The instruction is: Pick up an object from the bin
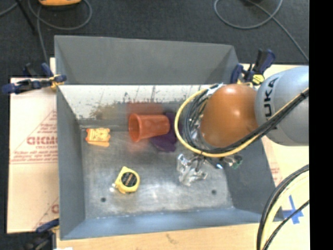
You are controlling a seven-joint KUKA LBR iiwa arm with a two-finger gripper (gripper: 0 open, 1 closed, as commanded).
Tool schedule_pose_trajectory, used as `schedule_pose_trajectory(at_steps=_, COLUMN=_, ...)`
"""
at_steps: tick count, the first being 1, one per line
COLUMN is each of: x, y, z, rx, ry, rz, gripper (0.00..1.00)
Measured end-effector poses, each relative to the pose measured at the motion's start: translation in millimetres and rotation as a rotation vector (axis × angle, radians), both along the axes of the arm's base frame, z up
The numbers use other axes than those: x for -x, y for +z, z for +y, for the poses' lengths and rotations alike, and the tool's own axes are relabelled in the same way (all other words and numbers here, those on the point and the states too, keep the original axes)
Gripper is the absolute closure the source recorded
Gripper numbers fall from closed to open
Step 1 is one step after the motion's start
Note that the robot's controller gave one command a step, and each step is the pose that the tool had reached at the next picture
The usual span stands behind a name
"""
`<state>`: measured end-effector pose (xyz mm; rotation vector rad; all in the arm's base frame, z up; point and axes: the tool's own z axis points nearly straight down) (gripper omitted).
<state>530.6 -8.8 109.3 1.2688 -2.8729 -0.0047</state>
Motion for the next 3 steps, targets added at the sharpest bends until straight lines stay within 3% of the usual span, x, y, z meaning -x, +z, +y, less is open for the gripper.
schedule_pose_trajectory(at_steps=1, x=-54.0, y=46, z=-7, rx=0.001, ry=-0.030, rz=0.000, gripper=1.00)
schedule_pose_trajectory(at_steps=2, x=-51.7, y=44, z=-35, rx=0.004, ry=0.086, rz=-0.023, gripper=1.00)
schedule_pose_trajectory(at_steps=3, x=-59.6, y=23, z=-19, rx=0.006, ry=0.318, rz=0.003, gripper=1.00)
